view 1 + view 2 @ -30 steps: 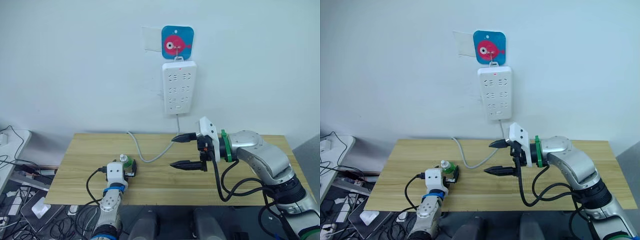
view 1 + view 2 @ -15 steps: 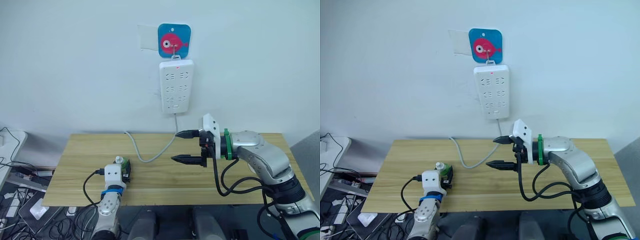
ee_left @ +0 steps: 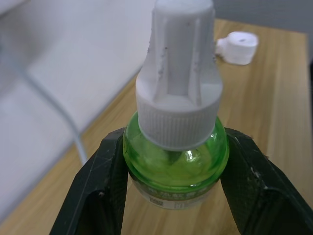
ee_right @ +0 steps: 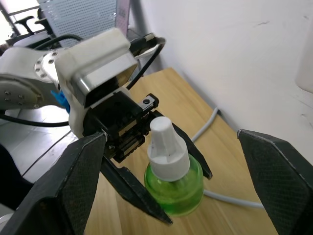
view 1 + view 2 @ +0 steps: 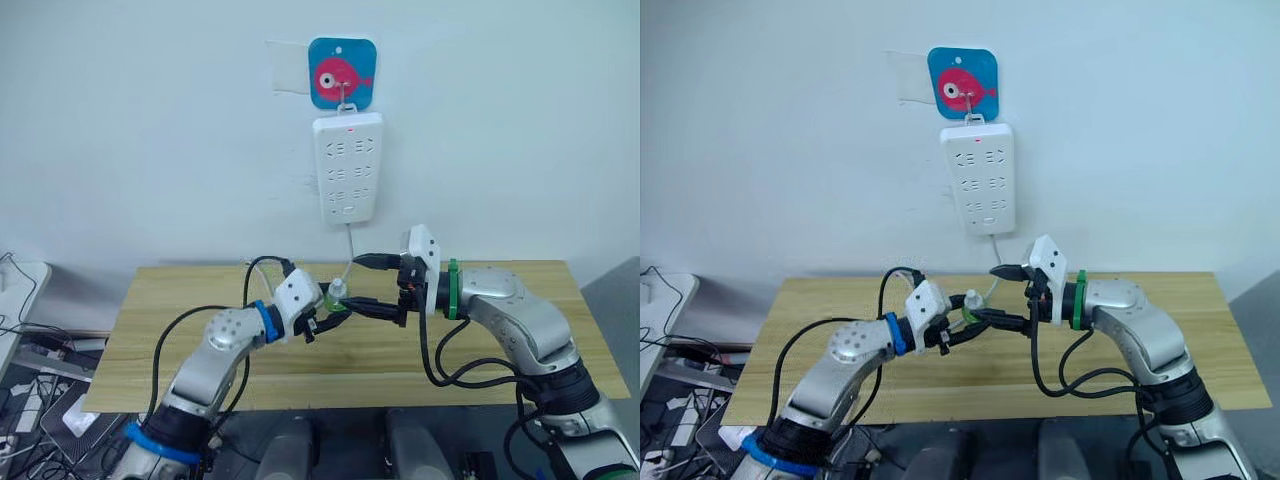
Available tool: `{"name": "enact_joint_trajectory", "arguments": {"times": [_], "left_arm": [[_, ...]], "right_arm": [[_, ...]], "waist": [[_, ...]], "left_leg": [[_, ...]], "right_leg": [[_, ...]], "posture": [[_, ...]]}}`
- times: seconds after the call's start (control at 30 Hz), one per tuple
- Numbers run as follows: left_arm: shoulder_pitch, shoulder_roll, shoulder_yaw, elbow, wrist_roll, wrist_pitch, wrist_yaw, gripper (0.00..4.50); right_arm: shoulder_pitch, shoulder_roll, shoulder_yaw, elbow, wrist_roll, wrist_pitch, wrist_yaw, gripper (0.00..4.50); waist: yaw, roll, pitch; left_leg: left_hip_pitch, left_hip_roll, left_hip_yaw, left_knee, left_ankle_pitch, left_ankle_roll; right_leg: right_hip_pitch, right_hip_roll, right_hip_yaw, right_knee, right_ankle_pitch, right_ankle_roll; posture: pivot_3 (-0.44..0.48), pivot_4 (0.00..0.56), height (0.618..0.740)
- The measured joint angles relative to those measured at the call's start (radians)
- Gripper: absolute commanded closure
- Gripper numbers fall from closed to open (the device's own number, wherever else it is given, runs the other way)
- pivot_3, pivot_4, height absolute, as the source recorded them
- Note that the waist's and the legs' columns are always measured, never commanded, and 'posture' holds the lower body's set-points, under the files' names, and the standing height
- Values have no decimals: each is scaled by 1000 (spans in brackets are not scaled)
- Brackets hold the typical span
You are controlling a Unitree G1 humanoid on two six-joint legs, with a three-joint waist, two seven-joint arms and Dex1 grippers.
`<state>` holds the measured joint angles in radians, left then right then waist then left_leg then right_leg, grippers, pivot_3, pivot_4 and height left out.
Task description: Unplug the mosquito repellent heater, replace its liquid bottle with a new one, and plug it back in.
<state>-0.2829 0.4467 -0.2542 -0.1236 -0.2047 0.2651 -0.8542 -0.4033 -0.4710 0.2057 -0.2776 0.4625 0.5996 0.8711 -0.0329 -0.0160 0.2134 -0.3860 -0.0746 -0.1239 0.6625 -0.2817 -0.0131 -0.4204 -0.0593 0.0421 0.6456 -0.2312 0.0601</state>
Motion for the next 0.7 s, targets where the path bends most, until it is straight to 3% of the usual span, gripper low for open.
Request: {"name": "enact_joint_trajectory", "arguments": {"times": [0.33, 0.43, 0.67, 0.7], "left_arm": [[-101, 17, -16, 89, -7, 3, -121, 2242], [-110, 15, -16, 95, -7, -7, -122, 2242], [-110, 12, -16, 94, -11, 0, -121, 2242], [-110, 12, -16, 94, -12, 4, -121, 2242]], "right_arm": [[40, 47, 2, 7, -44, -52, -52, 0], [51, 63, 4, 10, -49, -65, -65, 883], [63, 67, 17, 21, -70, -93, -63, 3429], [63, 68, 19, 23, -75, -96, -62, 3455]], "waist": [[-25, 0, 0], [-26, 0, 0], [-25, 0, 0], [-25, 0, 0]], "left_leg": [[0, 0, 0, 0, 1, -1], [0, 0, 0, 0, 1, -1], [0, 0, 0, 0, 1, -1], [0, 0, 0, 0, 1, -1]], "right_leg": [[0, 0, 1, 0, 0, 0], [0, 0, 1, 0, 0, 0], [-1, 0, 1, 1, 0, 0], [0, 0, 1, 1, 0, 0]], "posture": [[-140, 197, 740], [-134, 197, 740], [-107, 196, 740], [-103, 195, 740]]}}
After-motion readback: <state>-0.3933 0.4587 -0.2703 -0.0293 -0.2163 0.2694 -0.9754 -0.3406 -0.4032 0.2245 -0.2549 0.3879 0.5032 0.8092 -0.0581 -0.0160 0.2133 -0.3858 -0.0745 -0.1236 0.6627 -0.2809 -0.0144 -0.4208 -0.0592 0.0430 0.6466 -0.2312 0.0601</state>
